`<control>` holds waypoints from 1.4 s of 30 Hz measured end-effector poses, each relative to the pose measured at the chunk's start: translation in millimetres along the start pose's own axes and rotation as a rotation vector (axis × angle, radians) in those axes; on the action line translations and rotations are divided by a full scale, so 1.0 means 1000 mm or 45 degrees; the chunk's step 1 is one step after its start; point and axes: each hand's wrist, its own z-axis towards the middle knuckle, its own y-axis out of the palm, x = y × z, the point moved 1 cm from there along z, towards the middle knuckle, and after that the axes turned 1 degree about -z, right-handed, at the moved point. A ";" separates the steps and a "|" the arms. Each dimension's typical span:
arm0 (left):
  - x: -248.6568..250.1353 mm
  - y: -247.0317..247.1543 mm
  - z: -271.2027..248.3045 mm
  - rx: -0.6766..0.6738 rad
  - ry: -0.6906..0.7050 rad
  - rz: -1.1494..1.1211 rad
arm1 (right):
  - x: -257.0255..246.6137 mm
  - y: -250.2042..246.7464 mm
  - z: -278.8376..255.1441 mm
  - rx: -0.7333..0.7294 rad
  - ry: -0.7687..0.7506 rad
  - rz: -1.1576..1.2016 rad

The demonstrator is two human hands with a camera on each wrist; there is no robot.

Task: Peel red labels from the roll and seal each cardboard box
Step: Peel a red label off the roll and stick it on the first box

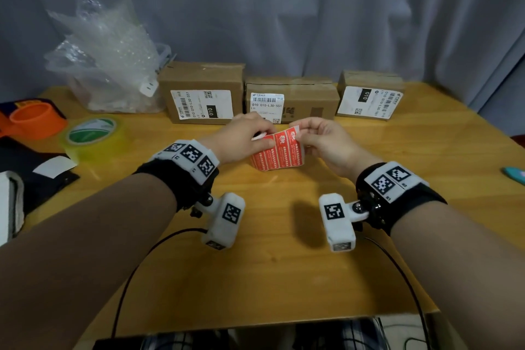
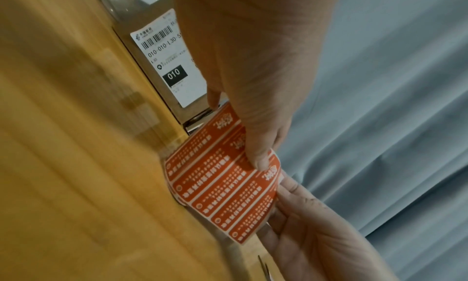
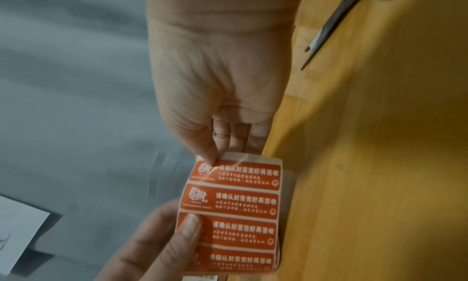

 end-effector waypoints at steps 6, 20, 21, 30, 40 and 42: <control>0.008 0.004 0.009 0.111 -0.077 0.020 | 0.002 0.003 -0.004 0.077 0.005 0.223; 0.023 -0.001 0.000 0.361 -0.027 -0.521 | -0.015 0.001 -0.009 0.176 -0.281 0.098; 0.027 -0.005 -0.001 0.367 -0.028 -0.558 | -0.018 0.001 -0.007 0.192 -0.309 0.072; 0.010 -0.020 -0.005 0.484 -0.063 -0.882 | -0.041 0.025 0.000 0.247 -0.451 -0.034; -0.002 -0.021 -0.012 0.334 -0.090 -1.034 | -0.049 0.037 0.007 0.348 -0.487 -0.369; -0.002 -0.020 -0.011 0.371 -0.064 -1.065 | -0.049 0.037 0.007 0.352 -0.487 -0.427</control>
